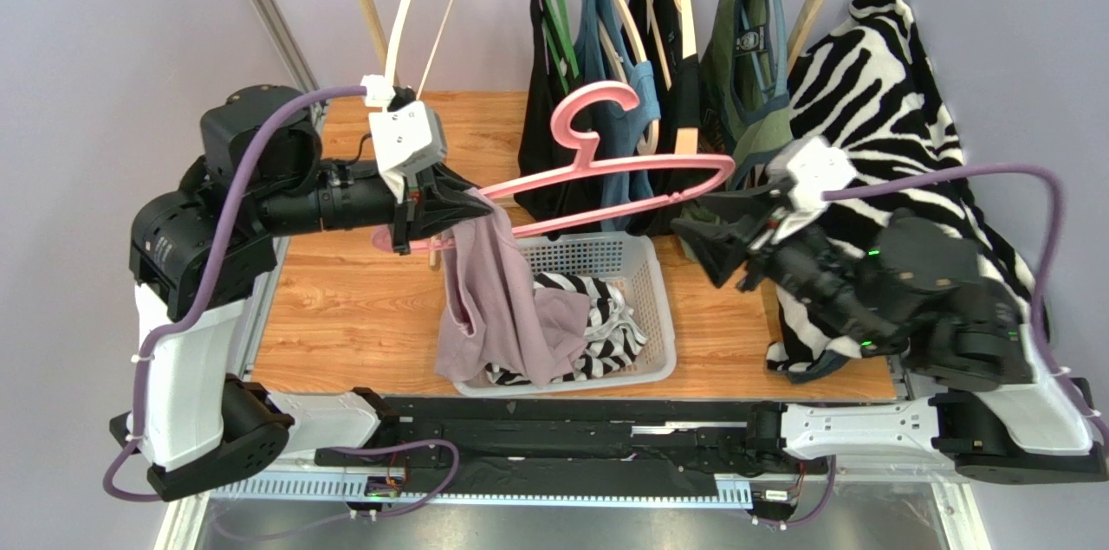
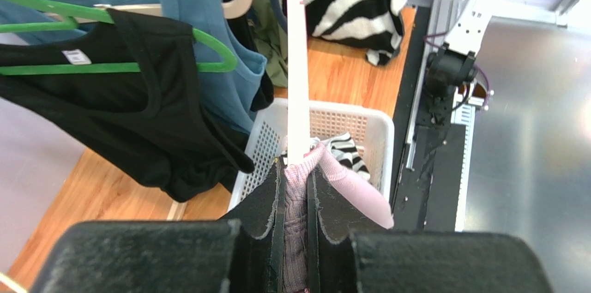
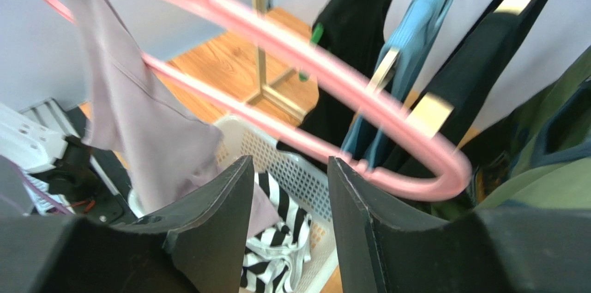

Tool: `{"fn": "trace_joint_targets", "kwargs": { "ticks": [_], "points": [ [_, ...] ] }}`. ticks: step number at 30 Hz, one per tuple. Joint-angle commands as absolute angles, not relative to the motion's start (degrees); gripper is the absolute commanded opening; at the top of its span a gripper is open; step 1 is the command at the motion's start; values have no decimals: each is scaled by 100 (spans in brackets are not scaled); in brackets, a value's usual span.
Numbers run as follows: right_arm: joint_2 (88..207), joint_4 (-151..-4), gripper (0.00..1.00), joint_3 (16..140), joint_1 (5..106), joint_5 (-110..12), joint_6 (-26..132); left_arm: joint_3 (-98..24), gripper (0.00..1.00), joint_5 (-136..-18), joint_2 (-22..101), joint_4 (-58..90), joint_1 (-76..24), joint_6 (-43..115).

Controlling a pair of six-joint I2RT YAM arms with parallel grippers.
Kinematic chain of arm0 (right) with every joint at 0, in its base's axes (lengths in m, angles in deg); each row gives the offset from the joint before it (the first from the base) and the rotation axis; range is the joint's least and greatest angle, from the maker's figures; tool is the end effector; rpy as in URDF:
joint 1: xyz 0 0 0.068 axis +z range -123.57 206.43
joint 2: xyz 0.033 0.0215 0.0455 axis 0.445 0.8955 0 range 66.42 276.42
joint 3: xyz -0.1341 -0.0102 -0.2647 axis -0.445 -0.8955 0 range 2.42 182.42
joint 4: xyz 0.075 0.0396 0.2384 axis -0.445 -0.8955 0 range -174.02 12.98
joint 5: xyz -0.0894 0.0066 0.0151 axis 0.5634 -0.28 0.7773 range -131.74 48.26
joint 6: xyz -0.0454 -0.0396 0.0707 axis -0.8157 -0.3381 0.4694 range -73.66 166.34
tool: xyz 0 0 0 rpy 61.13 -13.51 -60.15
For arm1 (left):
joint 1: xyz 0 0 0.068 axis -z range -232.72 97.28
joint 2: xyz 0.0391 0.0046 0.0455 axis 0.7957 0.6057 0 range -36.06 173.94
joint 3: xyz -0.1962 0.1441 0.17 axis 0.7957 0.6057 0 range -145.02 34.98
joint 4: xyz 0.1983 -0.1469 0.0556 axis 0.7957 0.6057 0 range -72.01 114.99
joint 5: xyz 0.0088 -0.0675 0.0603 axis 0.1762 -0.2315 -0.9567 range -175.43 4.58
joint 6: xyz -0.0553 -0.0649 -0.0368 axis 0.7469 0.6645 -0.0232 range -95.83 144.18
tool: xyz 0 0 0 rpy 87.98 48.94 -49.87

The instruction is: Remove the tank top from the hanger

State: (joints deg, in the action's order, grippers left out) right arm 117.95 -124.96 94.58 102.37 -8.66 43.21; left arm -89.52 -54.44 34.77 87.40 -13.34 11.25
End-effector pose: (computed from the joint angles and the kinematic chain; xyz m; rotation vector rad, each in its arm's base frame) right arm 0.0741 0.1085 0.5205 -0.7153 1.5412 0.4656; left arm 0.0939 -0.1327 0.5725 1.1602 1.4845 -0.8170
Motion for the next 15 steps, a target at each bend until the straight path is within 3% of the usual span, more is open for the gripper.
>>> {"fn": "trace_joint_targets", "kwargs": {
  "ticks": [1,15],
  "points": [
    [12108,-13001,49,10278,10219,-1467,3747,-8930,0,-5212,3399,8803,-1203,713],
    [12715,-13274,47,10675,10219,-3312,3447,-8587,0,-4438,3126,9463,-1080,80]
  ]
}}
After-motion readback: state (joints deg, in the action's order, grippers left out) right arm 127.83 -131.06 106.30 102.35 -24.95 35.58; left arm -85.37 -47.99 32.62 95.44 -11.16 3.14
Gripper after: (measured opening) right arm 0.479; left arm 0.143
